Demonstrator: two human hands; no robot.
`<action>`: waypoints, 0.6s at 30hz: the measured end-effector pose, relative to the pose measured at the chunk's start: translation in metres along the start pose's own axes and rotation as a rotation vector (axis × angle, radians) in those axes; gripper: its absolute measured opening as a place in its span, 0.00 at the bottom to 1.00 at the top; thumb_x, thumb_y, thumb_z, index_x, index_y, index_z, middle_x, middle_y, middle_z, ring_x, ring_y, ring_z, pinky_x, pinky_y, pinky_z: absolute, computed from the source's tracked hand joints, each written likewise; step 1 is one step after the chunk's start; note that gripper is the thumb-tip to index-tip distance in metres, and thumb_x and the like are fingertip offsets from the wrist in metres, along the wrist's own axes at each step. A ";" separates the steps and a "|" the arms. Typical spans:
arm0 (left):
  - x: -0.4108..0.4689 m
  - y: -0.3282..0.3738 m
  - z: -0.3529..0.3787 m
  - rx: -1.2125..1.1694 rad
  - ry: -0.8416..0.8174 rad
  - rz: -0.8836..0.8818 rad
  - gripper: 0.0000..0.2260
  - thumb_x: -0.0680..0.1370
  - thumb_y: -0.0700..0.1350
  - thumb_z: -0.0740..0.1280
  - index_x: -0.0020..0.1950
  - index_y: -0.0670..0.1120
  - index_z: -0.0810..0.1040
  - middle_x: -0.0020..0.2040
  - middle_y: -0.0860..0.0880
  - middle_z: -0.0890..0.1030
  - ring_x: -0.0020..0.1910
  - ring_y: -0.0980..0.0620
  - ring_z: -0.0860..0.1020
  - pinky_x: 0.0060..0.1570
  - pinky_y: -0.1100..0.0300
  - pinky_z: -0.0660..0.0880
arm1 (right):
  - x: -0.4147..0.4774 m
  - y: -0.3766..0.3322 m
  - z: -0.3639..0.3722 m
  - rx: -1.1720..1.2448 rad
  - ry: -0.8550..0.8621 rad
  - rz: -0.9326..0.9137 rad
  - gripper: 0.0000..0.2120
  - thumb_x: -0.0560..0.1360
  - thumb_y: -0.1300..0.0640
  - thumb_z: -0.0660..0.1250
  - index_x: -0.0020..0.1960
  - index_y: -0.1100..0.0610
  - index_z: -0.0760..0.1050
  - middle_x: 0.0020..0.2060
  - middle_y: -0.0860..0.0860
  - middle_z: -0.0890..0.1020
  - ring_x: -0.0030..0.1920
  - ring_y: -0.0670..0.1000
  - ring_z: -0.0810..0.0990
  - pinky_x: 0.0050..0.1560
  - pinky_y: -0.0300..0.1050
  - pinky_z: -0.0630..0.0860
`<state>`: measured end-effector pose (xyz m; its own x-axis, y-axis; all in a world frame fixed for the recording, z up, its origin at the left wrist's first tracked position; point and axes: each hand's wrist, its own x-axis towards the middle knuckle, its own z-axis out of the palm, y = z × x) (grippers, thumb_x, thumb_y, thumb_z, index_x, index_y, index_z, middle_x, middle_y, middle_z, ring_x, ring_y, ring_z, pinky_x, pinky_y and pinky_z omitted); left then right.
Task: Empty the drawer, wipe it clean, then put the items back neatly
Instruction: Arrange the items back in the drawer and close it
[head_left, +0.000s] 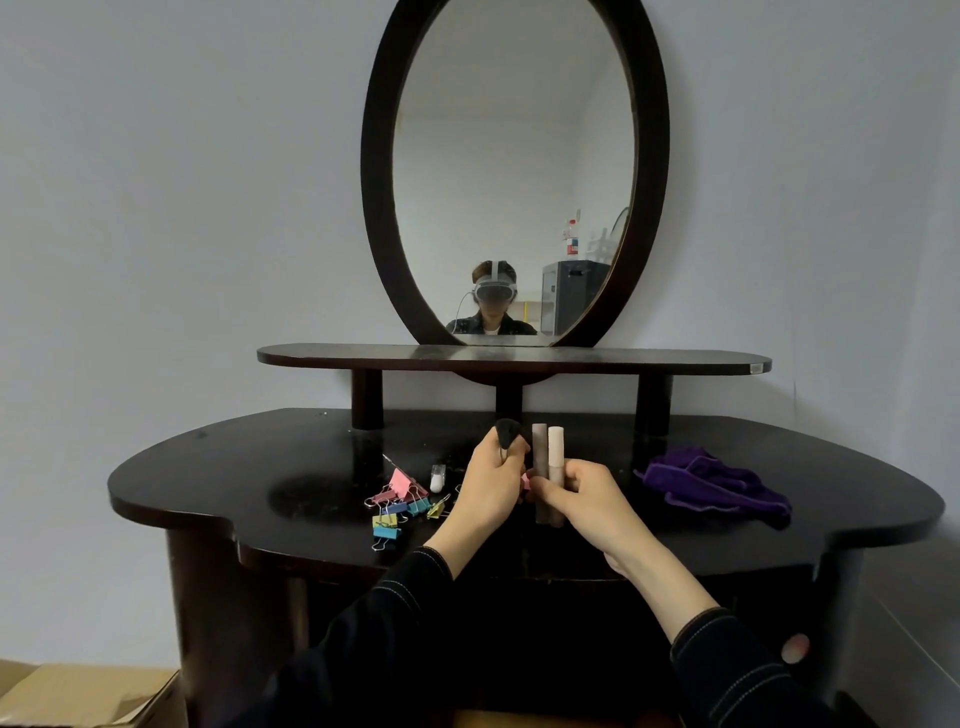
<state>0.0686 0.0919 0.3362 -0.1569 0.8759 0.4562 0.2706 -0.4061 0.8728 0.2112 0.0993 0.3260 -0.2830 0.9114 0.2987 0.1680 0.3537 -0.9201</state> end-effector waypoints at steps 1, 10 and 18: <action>0.000 0.000 0.000 0.009 0.006 -0.002 0.08 0.85 0.44 0.58 0.48 0.49 0.74 0.34 0.53 0.75 0.30 0.60 0.74 0.34 0.65 0.72 | 0.000 0.000 0.000 -0.003 0.000 0.002 0.04 0.78 0.54 0.71 0.49 0.54 0.84 0.40 0.49 0.87 0.42 0.45 0.85 0.39 0.35 0.77; -0.013 0.012 -0.002 -0.090 -0.068 0.026 0.15 0.81 0.53 0.67 0.36 0.48 0.74 0.23 0.56 0.70 0.21 0.60 0.68 0.22 0.67 0.65 | -0.012 -0.005 -0.009 0.003 -0.131 0.005 0.10 0.81 0.54 0.67 0.53 0.59 0.83 0.47 0.56 0.87 0.51 0.54 0.85 0.56 0.49 0.80; -0.064 0.033 -0.007 -0.272 -0.060 -0.025 0.18 0.79 0.60 0.64 0.41 0.46 0.80 0.29 0.51 0.75 0.29 0.56 0.76 0.34 0.61 0.73 | -0.058 -0.019 -0.018 0.072 -0.149 0.013 0.17 0.80 0.46 0.64 0.53 0.58 0.84 0.45 0.55 0.87 0.45 0.50 0.85 0.48 0.40 0.80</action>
<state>0.0807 0.0207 0.3375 -0.1016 0.8972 0.4297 0.0014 -0.4318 0.9020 0.2417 0.0431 0.3306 -0.4192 0.8726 0.2509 0.1061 0.3215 -0.9409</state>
